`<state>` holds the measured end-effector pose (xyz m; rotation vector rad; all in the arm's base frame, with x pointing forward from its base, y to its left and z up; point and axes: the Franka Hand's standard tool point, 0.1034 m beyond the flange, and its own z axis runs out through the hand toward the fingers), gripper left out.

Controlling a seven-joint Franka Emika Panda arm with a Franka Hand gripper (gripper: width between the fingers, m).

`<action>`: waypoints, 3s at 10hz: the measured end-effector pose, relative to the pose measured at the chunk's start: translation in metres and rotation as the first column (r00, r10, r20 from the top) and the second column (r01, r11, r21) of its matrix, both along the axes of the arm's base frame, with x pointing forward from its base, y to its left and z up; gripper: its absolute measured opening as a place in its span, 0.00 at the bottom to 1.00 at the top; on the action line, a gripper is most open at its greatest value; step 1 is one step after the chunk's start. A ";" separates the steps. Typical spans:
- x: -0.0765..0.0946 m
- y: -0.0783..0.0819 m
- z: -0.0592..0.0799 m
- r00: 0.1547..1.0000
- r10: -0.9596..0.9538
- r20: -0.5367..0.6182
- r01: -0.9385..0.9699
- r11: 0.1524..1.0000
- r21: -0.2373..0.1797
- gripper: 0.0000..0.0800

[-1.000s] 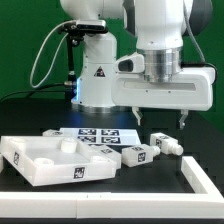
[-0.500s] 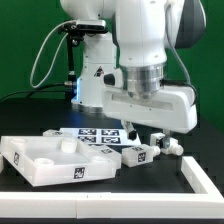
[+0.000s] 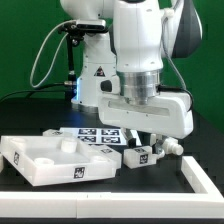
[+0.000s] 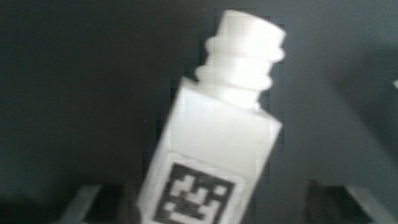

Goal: Assemble one leg

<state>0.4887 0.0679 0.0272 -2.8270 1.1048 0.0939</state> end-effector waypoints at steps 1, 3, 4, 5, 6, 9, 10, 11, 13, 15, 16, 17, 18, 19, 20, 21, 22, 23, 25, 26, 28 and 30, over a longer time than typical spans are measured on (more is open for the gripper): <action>0.000 0.000 0.000 1.000 0.000 0.000 0.000 1.000 0.000 0.43; 0.000 0.000 0.000 1.000 0.000 0.000 0.000 1.000 0.000 0.06; 0.000 0.000 0.000 1.000 0.000 0.000 0.000 1.000 0.000 0.06; 0.000 0.000 0.000 1.000 0.000 0.000 0.000 1.000 0.000 0.01; 0.005 -0.003 -0.001 0.999 0.023 0.049 -0.022 1.000 -0.012 0.00; 0.006 0.002 0.028 1.000 -0.021 0.004 0.021 1.000 0.014 0.00; 0.007 -0.001 0.027 0.998 -0.062 0.000 0.062 0.998 0.027 0.00; 0.009 -0.001 0.024 0.997 -0.078 -0.004 0.078 0.996 0.033 0.10; 0.004 -0.004 0.014 0.997 -0.070 0.006 0.070 0.997 0.024 0.35; -0.002 -0.009 0.000 0.999 -0.037 0.011 0.037 0.999 0.013 0.72; -0.003 -0.009 -0.005 0.999 -0.034 0.008 0.034 0.999 0.011 0.72; -0.004 -0.008 -0.013 0.999 -0.032 0.005 0.032 0.999 0.007 0.79; -0.004 -0.005 -0.017 1.000 -0.026 0.000 0.026 1.000 0.007 0.81; -0.004 -0.005 -0.017 1.000 -0.024 0.001 0.024 1.000 0.008 0.81; -0.004 -0.005 -0.017 1.000 -0.023 0.001 0.023 1.000 0.008 0.81; -0.004 -0.005 -0.017 1.000 -0.022 0.001 0.022 1.000 0.008 0.81; -0.004 -0.005 -0.017 1.000 -0.021 0.001 0.021 1.000 0.008 0.80; -0.004 -0.005 -0.017 1.000 -0.020 0.001 0.020 1.000 0.008 0.80; -0.020 0.002 -0.007 1.000 0.016 -0.001 -0.016 1.000 0.006 0.36; -0.032 0.002 -0.003 0.999 0.053 -0.005 -0.053 0.999 0.004 0.36; -0.045 -0.018 0.023 0.993 0.115 0.004 -0.115 0.993 0.012 0.35; -0.050 -0.019 0.026 0.993 0.116 0.006 -0.116 0.993 0.010 0.35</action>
Offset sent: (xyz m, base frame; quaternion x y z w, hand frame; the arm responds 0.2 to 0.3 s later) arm 0.0000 0.0000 0.0000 0.0000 0.0000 0.0000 1.0000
